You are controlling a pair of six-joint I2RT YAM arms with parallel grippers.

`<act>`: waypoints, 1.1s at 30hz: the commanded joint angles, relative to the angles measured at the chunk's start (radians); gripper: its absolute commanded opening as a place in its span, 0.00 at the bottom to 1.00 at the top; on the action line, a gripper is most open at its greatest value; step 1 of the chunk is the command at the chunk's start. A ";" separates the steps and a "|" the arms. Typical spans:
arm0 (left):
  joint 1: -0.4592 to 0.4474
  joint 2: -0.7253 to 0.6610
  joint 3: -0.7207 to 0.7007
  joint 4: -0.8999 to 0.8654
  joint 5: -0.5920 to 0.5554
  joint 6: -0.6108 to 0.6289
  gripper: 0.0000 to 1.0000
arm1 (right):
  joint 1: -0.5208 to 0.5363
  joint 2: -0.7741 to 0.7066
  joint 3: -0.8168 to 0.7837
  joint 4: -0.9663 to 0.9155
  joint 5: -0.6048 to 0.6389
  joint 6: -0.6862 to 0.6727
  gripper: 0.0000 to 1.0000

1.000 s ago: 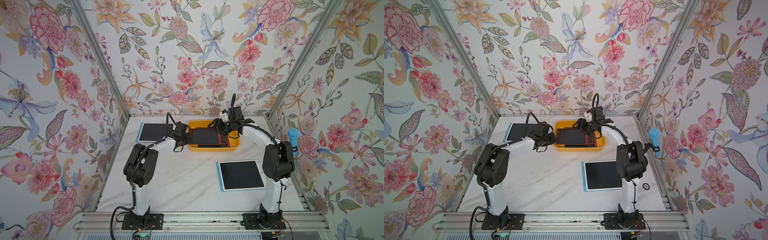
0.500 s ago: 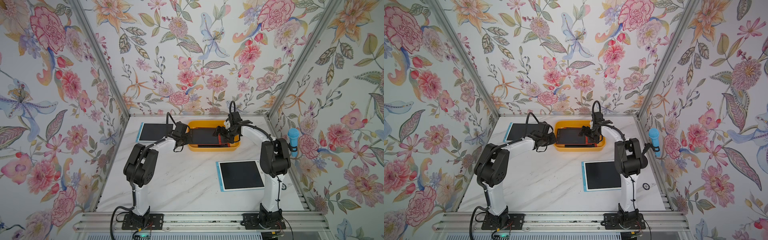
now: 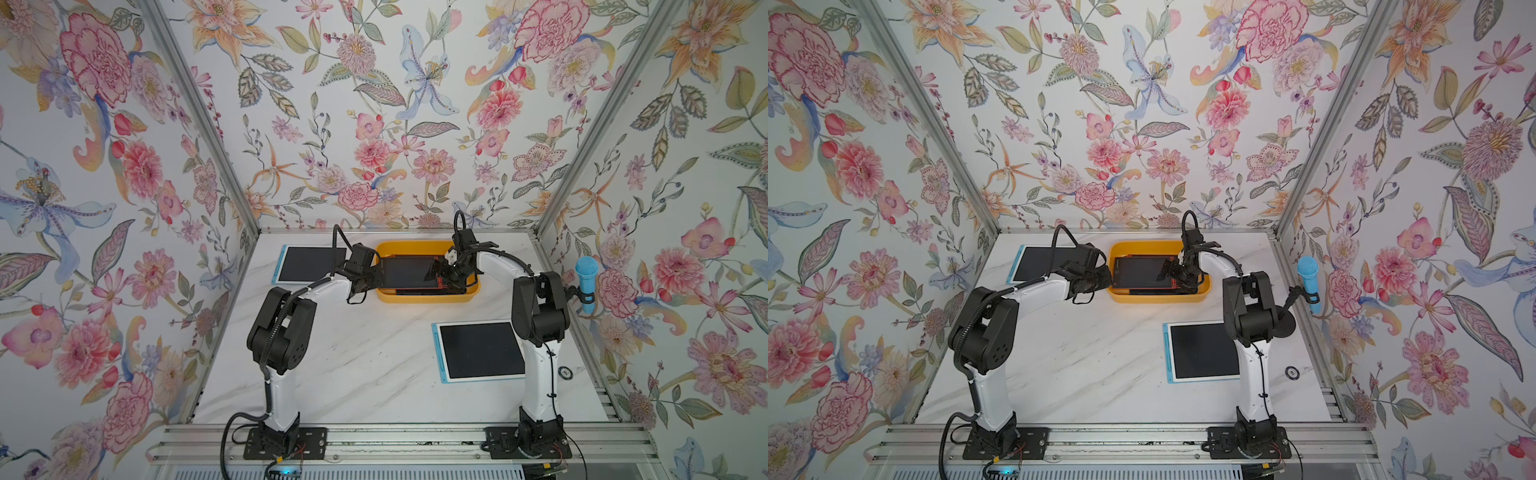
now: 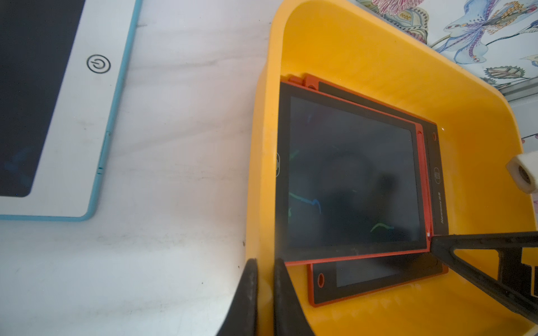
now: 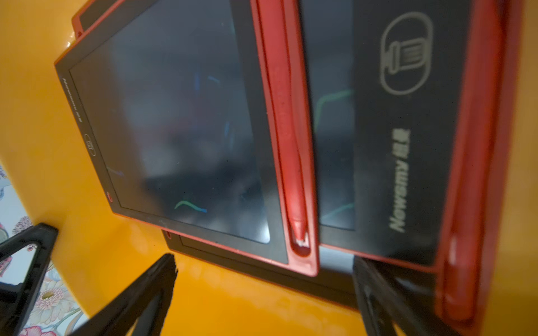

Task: Take out the writing tablet from the storage box
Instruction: Pick up the writing tablet from the storage box.

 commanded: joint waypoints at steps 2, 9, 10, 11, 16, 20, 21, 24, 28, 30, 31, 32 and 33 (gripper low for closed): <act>-0.016 -0.019 -0.015 -0.031 0.027 -0.003 0.00 | 0.007 0.041 0.035 -0.030 -0.054 -0.002 0.95; -0.022 -0.018 -0.022 -0.030 0.032 -0.005 0.00 | 0.010 0.012 0.076 -0.009 -0.125 0.004 0.94; -0.023 -0.017 -0.021 -0.028 0.031 -0.006 0.00 | 0.010 0.006 0.080 -0.006 -0.130 0.006 0.94; -0.024 -0.016 -0.022 -0.028 0.033 -0.005 0.00 | 0.012 -0.002 0.083 -0.003 -0.132 0.004 0.93; -0.024 -0.016 -0.023 -0.025 0.035 -0.006 0.00 | 0.017 -0.026 0.098 0.010 -0.147 0.000 0.92; -0.024 -0.015 -0.028 -0.024 0.037 -0.006 0.00 | 0.018 -0.036 0.100 0.023 -0.144 -0.002 0.91; -0.024 -0.015 -0.029 -0.024 0.037 -0.006 0.00 | 0.018 -0.037 0.100 0.027 -0.146 -0.002 0.91; -0.024 -0.018 -0.035 -0.022 0.035 -0.006 0.00 | 0.018 -0.040 0.101 0.039 -0.147 -0.002 0.90; -0.025 -0.022 -0.041 -0.021 0.032 -0.007 0.00 | 0.017 -0.046 0.097 0.062 -0.144 -0.005 0.89; -0.024 -0.021 -0.043 -0.020 0.034 -0.006 0.00 | 0.014 -0.045 0.096 0.078 -0.146 -0.008 0.88; -0.023 -0.021 -0.043 -0.020 0.035 -0.006 0.00 | 0.014 -0.045 0.096 0.087 -0.147 -0.010 0.88; -0.024 -0.022 -0.043 -0.019 0.034 -0.008 0.00 | 0.010 -0.044 0.098 0.094 -0.150 -0.009 0.88; -0.024 -0.021 -0.043 -0.019 0.033 -0.008 0.00 | 0.008 -0.043 0.098 0.101 -0.151 -0.010 0.87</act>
